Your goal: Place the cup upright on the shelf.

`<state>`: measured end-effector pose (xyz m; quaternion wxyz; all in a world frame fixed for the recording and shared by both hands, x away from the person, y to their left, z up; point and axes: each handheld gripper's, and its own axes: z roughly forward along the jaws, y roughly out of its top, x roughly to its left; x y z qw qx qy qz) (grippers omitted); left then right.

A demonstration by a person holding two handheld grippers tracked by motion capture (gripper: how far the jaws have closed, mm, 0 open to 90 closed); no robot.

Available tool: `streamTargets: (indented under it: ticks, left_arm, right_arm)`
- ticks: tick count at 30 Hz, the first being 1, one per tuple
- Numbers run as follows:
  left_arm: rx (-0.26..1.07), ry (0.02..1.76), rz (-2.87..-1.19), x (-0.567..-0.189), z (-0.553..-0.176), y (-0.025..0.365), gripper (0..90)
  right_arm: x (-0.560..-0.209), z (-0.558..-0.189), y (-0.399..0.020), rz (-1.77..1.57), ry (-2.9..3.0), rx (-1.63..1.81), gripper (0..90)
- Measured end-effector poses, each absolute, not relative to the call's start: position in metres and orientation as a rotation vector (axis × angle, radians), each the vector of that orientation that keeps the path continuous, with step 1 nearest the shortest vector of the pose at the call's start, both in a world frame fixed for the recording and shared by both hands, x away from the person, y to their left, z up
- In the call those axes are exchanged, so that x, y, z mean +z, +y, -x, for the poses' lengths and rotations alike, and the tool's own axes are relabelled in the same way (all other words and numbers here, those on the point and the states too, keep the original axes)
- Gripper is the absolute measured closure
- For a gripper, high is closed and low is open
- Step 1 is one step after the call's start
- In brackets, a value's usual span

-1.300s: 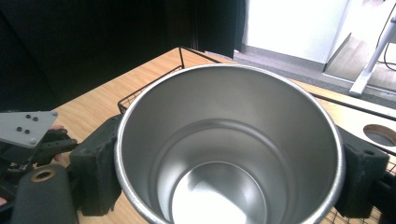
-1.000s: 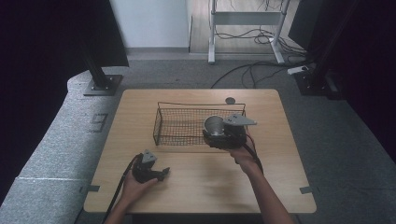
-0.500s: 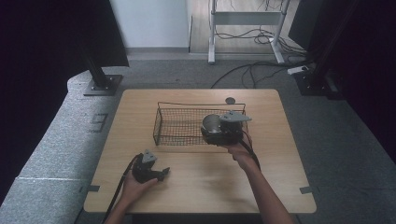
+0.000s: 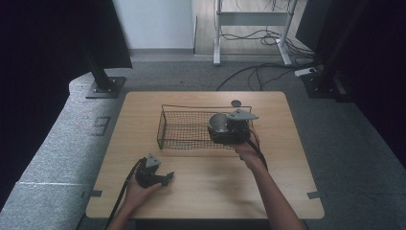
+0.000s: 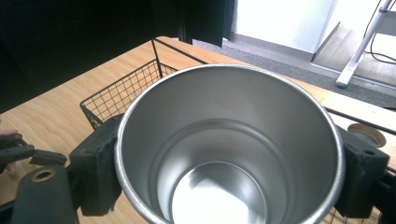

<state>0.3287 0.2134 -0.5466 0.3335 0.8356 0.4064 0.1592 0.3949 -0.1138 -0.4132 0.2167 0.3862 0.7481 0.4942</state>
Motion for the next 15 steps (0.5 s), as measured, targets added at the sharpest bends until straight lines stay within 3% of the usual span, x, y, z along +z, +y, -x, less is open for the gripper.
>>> streamTargets:
  ticks: [15]
  left_arm:
    - [0.416, 1.062, -2.18, -0.547, -0.329, 0.213, 16.8]
  right_arm:
    - [-0.409, -0.411, -0.109, -1.067, 2.076, 1.363, 14.5]
